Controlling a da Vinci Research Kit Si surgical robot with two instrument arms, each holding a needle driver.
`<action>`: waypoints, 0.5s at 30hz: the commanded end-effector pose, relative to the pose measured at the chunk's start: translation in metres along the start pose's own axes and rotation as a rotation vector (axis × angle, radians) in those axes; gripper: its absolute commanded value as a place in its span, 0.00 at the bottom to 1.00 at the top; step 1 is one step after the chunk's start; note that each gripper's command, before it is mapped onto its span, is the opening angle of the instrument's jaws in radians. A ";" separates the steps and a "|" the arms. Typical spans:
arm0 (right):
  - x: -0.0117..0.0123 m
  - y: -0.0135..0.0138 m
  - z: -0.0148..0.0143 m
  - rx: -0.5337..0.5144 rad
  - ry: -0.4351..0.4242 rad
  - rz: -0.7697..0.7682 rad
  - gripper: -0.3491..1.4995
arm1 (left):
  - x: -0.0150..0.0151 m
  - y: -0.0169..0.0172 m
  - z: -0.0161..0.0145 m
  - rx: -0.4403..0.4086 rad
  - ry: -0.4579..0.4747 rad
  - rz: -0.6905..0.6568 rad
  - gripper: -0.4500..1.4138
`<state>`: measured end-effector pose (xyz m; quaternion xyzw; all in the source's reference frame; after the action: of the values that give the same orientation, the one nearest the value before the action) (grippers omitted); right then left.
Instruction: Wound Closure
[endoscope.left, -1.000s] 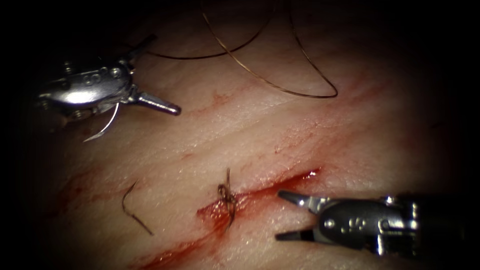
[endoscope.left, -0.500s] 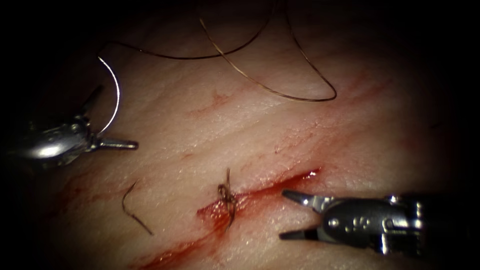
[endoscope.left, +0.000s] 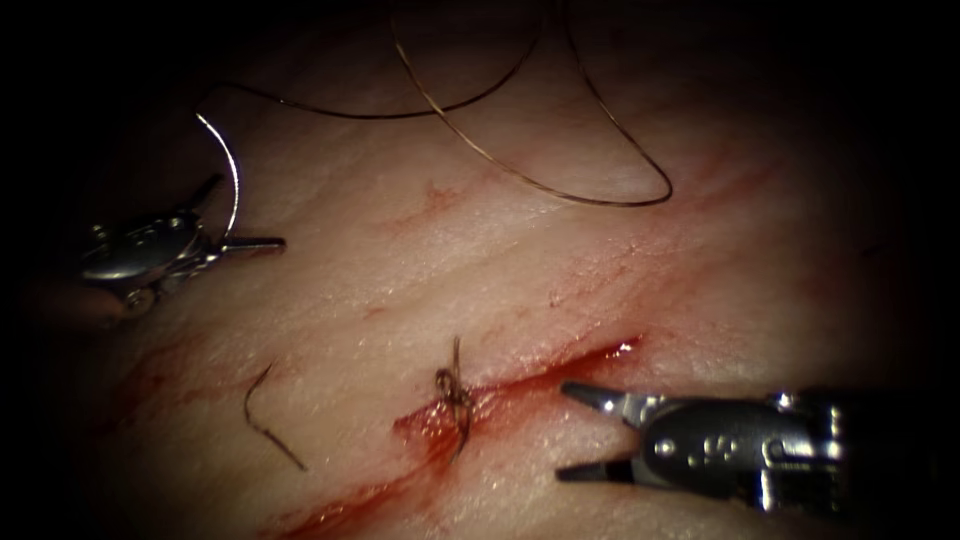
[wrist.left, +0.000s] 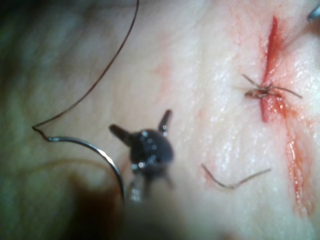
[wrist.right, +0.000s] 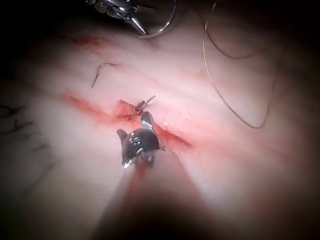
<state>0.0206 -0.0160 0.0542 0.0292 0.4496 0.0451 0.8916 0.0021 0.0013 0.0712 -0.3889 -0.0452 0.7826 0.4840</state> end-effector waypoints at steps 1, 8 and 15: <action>0.0000 -0.0006 0.0008 0.003 0.003 0.001 0.99 | -0.0010 -0.0002 0.0009 -0.001 -0.003 -0.004 0.81; 0.0001 -0.0006 0.0010 0.002 0.002 0.002 0.99 | -0.0034 -0.0023 0.0015 0.009 -0.054 -0.036 0.85; 0.0004 -0.0009 0.0010 0.003 0.003 0.001 0.99 | -0.0047 -0.0036 0.0026 -0.009 -0.100 -0.058 0.84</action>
<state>0.0211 -0.0163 0.0539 0.0291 0.4499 0.0449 0.8915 0.0046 0.0004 0.0768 -0.3453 -0.0897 0.7892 0.4999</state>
